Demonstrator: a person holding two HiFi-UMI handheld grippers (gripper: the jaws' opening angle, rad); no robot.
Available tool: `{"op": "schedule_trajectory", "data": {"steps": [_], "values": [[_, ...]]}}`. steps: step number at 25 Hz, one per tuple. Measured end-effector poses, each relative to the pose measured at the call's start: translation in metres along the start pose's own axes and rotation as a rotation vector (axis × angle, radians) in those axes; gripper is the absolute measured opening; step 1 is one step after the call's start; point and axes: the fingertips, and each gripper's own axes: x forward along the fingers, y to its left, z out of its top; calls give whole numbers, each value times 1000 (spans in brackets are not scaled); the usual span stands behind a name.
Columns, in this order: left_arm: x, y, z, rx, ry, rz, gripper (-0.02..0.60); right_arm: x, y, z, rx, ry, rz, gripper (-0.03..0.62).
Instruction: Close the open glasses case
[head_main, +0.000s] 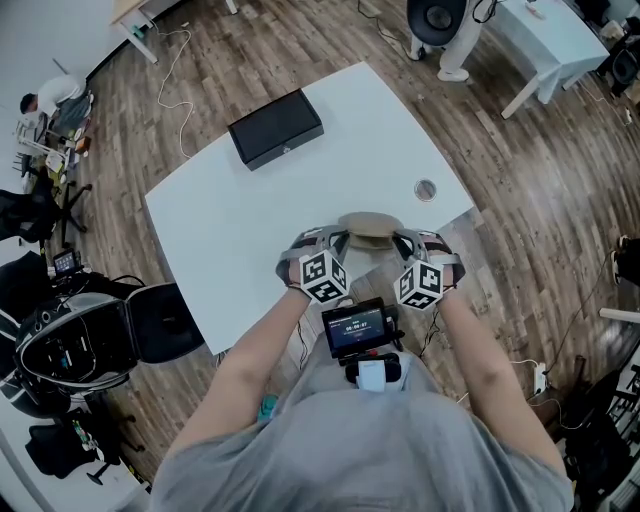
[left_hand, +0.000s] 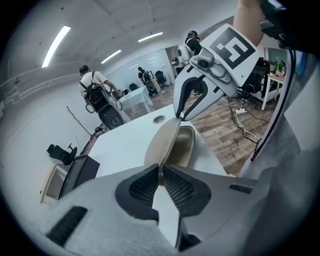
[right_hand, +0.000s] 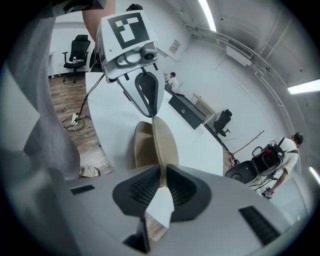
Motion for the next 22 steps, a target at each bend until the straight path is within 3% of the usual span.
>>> {"op": "schedule_trajectory", "data": {"steps": [22], "values": [[11,-30,-20,35,66,-63,44,9,31,-11,-27,41,73,37]]}}
